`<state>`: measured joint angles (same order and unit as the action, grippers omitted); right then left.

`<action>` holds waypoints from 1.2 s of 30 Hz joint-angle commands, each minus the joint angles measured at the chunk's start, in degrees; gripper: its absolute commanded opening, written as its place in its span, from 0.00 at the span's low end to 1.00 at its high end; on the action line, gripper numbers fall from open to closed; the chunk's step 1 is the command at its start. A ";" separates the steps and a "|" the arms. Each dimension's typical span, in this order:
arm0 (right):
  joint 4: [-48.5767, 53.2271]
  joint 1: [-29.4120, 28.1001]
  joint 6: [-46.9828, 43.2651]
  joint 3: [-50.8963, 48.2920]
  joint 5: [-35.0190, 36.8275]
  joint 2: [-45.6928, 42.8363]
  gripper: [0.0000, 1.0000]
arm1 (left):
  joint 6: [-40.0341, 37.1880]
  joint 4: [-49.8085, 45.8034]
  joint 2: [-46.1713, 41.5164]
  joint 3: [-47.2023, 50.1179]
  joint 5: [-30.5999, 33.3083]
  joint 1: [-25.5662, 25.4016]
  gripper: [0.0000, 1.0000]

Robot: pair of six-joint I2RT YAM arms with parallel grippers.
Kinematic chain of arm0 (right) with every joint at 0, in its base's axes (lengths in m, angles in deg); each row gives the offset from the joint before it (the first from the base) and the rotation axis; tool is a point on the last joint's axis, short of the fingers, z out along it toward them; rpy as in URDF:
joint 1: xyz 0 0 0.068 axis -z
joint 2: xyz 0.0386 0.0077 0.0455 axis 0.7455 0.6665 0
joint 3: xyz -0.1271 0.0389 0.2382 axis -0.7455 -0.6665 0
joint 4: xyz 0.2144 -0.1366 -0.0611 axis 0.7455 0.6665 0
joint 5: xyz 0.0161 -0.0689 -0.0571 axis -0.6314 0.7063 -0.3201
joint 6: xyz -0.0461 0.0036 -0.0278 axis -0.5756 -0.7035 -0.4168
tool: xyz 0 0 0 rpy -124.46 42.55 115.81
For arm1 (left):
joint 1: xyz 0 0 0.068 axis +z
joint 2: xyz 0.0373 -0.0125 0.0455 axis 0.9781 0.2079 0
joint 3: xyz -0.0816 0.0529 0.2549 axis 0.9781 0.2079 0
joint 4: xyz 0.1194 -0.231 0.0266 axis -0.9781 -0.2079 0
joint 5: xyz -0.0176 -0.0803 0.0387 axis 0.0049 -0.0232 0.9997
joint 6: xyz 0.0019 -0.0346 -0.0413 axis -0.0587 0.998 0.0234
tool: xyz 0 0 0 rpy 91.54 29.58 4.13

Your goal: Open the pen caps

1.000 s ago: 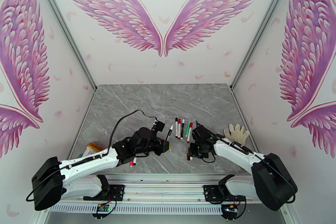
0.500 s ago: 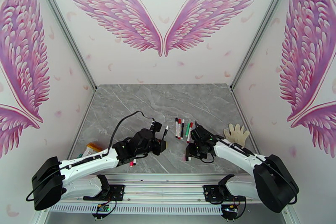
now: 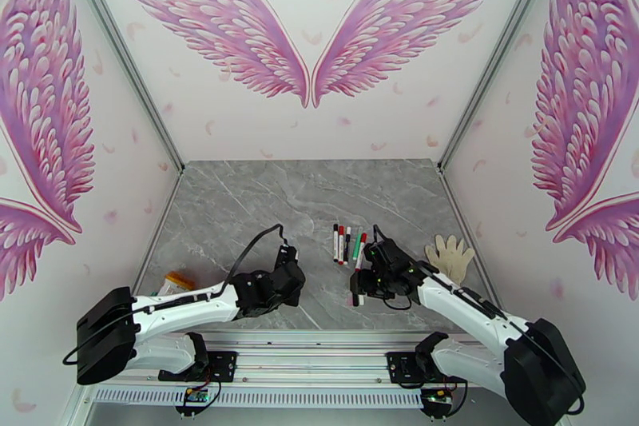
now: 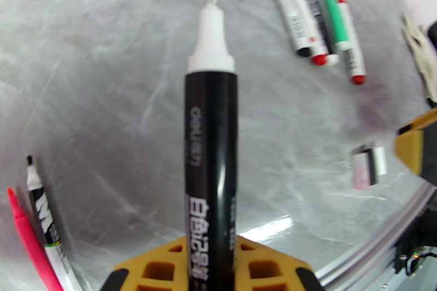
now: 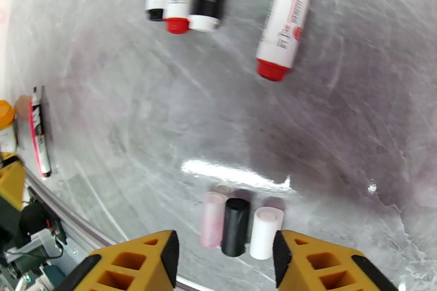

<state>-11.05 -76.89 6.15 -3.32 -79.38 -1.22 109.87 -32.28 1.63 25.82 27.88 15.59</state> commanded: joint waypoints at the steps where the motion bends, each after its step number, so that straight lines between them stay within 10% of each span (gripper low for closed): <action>1: -3.45 -0.69 -2.01 -0.22 -3.72 -3.21 0.64 | 5.41 -5.72 0.97 -1.17 5.61 -0.76 0.00; 14: -9.31 -1.01 -0.65 -0.67 -7.82 -5.87 0.99 | 10.25 -6.59 0.70 4.14 7.74 -3.06 0.03; 36: -9.32 -1.10 -1.44 -0.67 -7.81 -6.80 0.99 | 11.57 -7.29 7.87 4.59 6.34 -3.18 0.23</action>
<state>-20.27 -77.53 5.28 -3.69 -86.84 -7.29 121.11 -39.29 8.29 30.19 33.93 12.57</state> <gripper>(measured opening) 0.989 0.224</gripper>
